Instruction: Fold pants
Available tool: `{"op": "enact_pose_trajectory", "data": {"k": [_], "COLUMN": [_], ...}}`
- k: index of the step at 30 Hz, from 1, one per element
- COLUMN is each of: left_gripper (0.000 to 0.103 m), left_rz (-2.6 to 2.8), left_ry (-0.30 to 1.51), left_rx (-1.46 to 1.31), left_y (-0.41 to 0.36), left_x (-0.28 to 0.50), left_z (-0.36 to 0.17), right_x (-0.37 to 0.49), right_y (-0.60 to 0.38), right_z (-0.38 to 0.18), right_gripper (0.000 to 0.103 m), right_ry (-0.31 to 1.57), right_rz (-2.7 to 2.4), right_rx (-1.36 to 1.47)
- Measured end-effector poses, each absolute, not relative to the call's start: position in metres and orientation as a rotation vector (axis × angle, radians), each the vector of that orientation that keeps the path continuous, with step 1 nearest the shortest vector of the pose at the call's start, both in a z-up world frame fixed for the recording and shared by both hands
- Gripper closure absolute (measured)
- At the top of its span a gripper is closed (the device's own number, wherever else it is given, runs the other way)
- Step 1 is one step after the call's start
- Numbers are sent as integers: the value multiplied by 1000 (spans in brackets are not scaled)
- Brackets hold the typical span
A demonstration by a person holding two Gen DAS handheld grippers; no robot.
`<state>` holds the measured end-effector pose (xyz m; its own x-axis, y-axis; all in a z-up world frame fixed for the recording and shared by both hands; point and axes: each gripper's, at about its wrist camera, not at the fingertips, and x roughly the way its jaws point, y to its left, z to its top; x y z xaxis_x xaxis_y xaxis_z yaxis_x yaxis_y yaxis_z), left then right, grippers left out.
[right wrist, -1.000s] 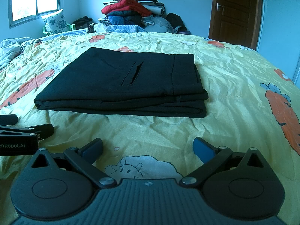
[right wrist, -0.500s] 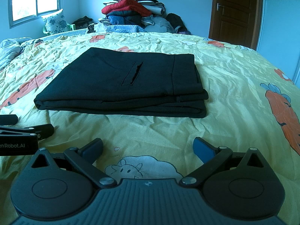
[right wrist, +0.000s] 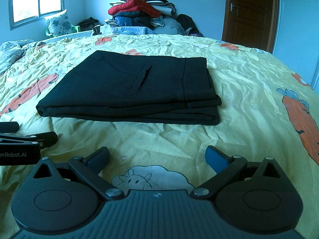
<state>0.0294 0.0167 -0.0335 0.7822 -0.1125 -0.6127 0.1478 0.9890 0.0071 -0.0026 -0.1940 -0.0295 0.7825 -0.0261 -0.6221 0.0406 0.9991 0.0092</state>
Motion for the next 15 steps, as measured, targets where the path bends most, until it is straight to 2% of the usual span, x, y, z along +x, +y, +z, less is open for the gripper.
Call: {"op": "enact_pose_trajectory", "data": {"k": [15], "left_gripper": [0], "left_rz": [-145], "left_ry": [657], "left_rx": [50], "left_y": [18], "left_x": [29], "left_z": [-33], "right_x": [-3], "right_y": [-194], "right_z": [-29], "right_gripper": [0], "right_ry": [671], "right_rz": [-36], "right_rx": [23]}}
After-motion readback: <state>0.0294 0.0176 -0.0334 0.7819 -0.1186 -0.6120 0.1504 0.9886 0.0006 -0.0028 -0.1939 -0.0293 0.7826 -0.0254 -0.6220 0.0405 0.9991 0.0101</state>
